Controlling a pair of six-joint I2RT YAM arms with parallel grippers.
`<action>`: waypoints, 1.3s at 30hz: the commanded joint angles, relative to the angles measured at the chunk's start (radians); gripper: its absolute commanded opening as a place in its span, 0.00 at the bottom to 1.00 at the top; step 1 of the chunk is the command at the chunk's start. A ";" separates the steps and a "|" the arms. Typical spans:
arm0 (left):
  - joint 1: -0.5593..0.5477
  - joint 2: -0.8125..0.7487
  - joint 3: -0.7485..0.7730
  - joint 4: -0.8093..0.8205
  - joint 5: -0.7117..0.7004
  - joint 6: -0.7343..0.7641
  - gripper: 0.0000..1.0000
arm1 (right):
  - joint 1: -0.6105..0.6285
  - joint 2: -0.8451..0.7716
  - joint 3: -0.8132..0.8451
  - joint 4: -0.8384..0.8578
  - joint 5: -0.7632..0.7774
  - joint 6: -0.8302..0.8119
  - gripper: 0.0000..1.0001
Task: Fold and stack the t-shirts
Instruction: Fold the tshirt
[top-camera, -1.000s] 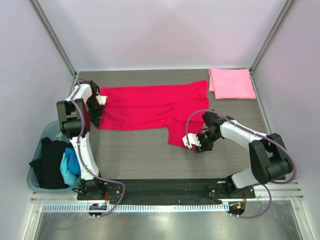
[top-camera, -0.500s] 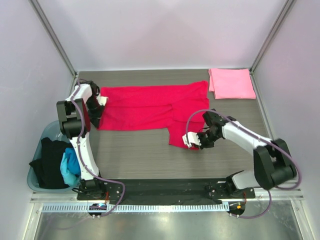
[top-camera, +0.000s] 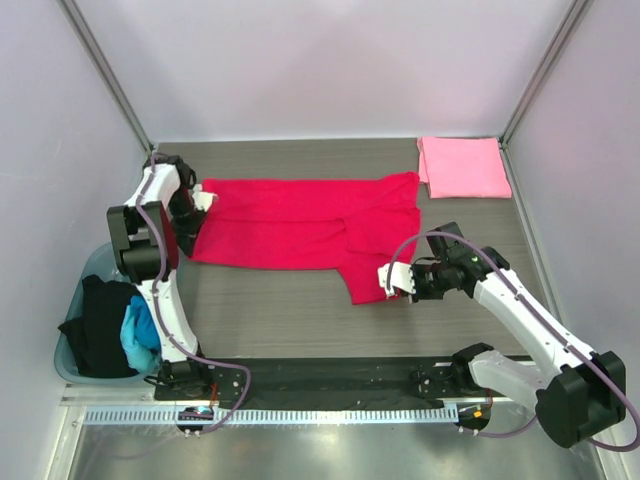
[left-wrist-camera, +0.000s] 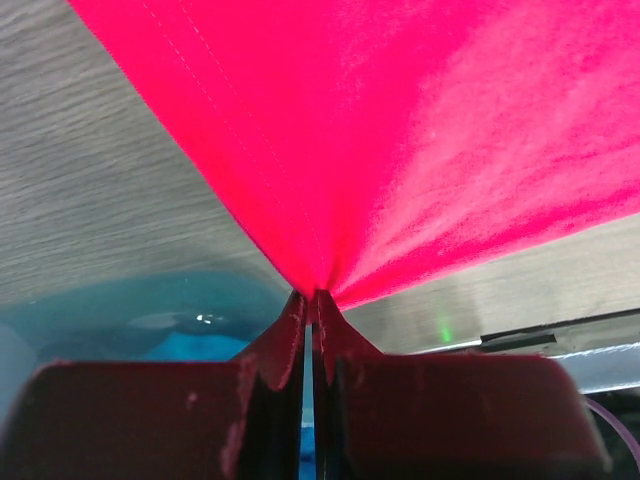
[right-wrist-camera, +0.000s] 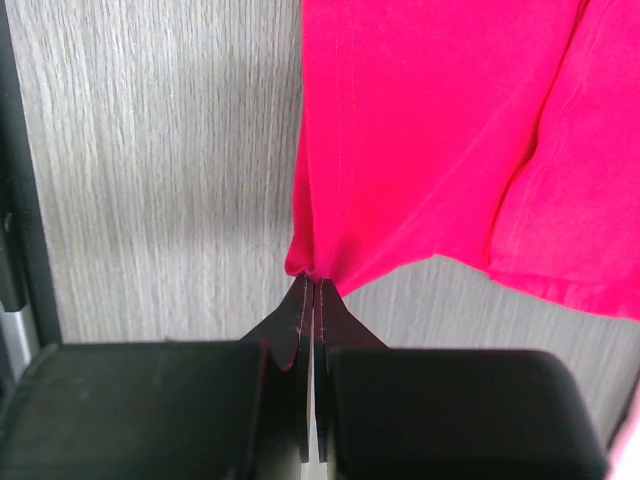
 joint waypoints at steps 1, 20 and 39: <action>-0.004 -0.061 0.036 -0.157 0.023 0.035 0.00 | 0.004 -0.023 0.032 -0.026 0.030 0.080 0.01; -0.044 0.133 0.539 -0.314 0.071 0.058 0.00 | -0.028 0.287 0.434 0.222 0.121 0.465 0.01; -0.044 0.190 0.682 -0.019 0.121 0.116 0.00 | -0.198 0.736 0.891 0.357 0.082 0.664 0.01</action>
